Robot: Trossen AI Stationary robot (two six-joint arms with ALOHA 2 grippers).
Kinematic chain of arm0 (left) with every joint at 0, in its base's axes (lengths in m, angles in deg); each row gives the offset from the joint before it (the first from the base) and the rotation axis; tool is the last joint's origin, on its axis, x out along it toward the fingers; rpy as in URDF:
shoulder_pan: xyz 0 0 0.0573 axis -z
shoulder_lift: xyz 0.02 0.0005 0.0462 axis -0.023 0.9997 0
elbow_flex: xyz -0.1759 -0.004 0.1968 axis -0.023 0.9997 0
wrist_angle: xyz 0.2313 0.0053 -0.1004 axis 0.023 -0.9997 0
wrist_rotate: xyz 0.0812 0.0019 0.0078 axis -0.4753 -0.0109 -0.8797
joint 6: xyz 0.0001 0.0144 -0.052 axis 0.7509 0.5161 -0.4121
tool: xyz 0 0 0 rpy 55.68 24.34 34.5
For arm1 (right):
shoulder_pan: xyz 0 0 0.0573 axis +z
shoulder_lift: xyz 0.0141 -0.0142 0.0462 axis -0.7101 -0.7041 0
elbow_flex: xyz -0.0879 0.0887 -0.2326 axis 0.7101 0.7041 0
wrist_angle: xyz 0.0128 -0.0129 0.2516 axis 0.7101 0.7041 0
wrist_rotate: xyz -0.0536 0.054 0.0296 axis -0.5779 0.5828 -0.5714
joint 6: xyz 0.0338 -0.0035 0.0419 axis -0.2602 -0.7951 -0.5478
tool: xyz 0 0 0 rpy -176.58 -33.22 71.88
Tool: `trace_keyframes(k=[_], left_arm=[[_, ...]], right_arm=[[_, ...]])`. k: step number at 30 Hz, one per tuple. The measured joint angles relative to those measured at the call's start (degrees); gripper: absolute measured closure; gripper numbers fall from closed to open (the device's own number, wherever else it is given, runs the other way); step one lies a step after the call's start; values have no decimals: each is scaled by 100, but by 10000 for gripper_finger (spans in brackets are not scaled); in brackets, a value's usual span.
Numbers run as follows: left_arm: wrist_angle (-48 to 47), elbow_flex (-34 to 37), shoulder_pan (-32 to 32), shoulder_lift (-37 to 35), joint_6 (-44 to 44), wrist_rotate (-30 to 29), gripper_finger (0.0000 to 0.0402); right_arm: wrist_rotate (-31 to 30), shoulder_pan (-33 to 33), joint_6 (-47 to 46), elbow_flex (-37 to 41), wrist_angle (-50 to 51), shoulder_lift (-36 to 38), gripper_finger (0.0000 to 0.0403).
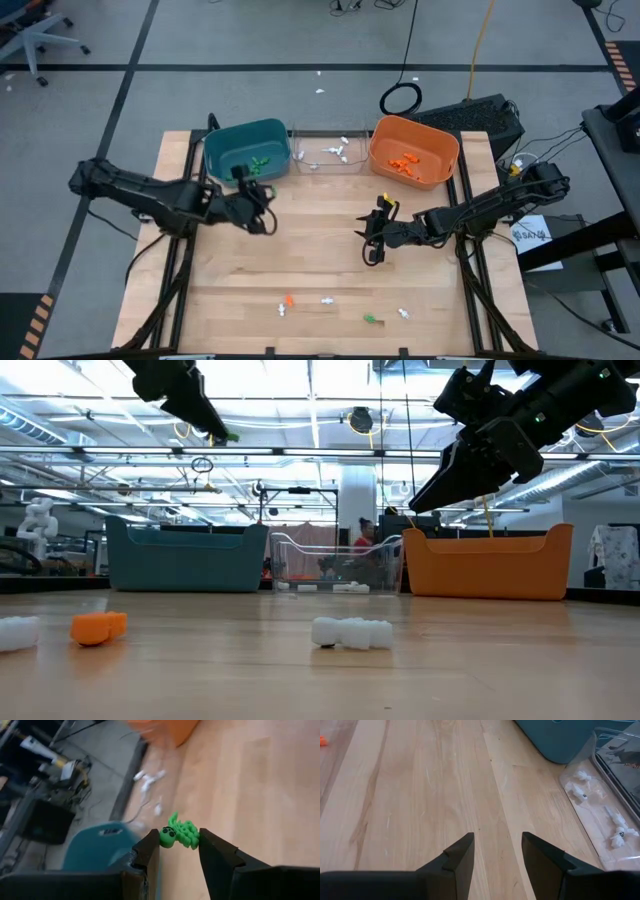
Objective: Sort Halloween decoration
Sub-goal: Put the green skeleton toy into the blue bin
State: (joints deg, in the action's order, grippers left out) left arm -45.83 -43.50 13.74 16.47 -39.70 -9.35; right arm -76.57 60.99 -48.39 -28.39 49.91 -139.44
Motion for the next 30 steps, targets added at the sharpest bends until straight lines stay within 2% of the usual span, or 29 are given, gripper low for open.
trace_keyframes(k=[7,12,21,30], left_arm=[[-310,1,-977,-425,428,-4,282],[-310,149,-1835,-453,751,36,282],[348,872,-3303,-403,1057,1247,282],[1105,1566,-3978,-403,996,1361,282]], right_arm=[[-2,0,0,0,-26,0,255],[0,0,0,0,-39,0,255],[-1,0,0,0,-39,0,255],[-2,-2,0,0,-38,0,255]])
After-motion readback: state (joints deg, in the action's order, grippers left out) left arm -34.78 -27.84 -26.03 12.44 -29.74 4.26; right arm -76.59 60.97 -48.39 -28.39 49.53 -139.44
